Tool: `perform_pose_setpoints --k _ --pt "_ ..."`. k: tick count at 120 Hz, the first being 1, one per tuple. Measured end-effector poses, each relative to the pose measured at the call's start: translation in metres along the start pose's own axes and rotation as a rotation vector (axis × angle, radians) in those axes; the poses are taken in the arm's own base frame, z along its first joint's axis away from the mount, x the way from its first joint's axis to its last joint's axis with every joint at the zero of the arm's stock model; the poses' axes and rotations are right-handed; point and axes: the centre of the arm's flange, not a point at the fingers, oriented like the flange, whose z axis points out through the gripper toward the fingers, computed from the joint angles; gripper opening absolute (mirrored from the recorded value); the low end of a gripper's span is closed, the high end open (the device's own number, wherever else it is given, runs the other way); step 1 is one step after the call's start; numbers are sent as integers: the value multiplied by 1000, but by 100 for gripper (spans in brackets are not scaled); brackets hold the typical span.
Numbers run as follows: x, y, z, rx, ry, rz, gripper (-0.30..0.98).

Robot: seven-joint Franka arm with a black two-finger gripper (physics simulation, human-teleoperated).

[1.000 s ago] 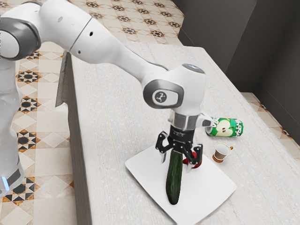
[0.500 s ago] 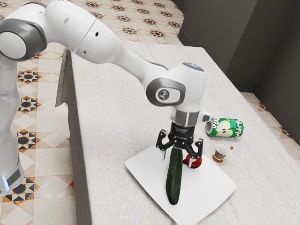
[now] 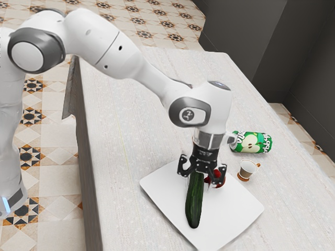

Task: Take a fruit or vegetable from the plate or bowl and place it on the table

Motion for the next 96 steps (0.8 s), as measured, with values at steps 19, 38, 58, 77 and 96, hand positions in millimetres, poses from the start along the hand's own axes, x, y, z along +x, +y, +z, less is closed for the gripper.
perform_pose_setpoints --k 19,38,58,77,96 --pt "1 3 3 -14 -5 -13 28" --pt "-5 7 -18 -53 9 -15 23" --pt "-11 12 -48 -107 28 -19 23" --pt "-38 45 -122 -220 158 81 23" --pt "-51 117 -146 -318 257 178 23"
